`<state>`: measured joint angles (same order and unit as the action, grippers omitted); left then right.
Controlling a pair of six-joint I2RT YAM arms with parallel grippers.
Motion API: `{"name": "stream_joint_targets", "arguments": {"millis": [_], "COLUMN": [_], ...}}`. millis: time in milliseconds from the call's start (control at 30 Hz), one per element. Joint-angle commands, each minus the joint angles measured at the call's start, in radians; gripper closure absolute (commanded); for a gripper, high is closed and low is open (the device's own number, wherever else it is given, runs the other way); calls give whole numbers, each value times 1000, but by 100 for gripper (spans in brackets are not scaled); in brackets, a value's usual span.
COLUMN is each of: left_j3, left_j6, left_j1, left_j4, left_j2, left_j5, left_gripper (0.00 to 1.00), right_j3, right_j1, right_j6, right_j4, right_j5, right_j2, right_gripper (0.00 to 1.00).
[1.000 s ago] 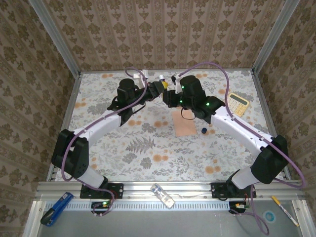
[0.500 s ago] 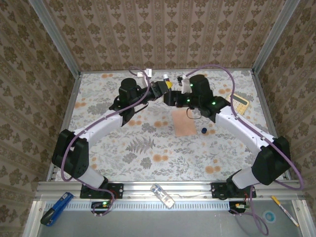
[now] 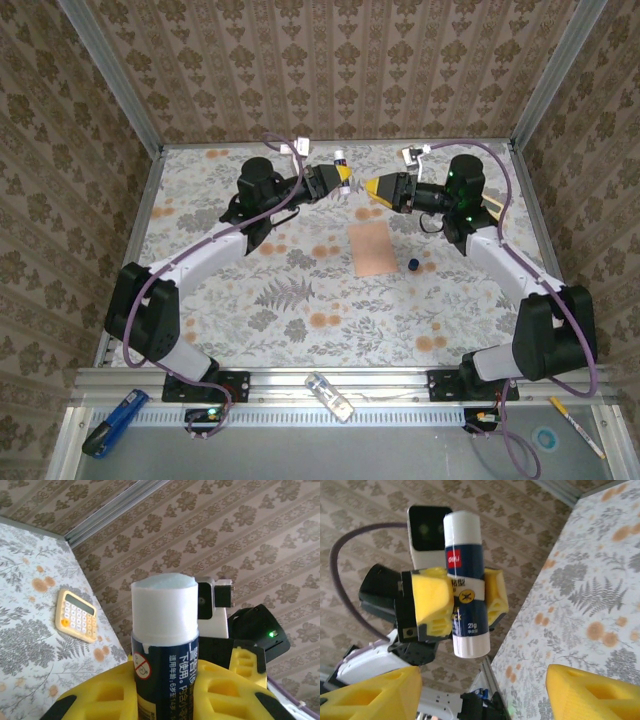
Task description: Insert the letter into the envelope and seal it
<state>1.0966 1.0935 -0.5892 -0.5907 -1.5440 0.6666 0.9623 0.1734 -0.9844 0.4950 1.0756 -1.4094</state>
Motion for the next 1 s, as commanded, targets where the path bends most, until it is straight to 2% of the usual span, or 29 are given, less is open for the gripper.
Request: {"name": "stream_joint_targets", "arguments": {"millis": [0,433,800,967], "left_j3": [28,13,-9,-10], "left_j6": [41,71,88,89], "left_j1": [3,3,12,14], "left_j4": [-110,-154,-181,-182], "left_j2": [-6,-10,-4,-1], "left_j5": [34,33,28,28], "left_gripper": [100,100,100,100], "right_j3": [-8,54,64,64], "right_j1": [22,109,132,135], "right_j6": [-126,-206,-294,-300], "right_j4": [254,443,565,568], "right_j5": [59,20,19,20], "right_j2": [-60,-173,-200,-203], "right_gripper": [35,49,49,50]}}
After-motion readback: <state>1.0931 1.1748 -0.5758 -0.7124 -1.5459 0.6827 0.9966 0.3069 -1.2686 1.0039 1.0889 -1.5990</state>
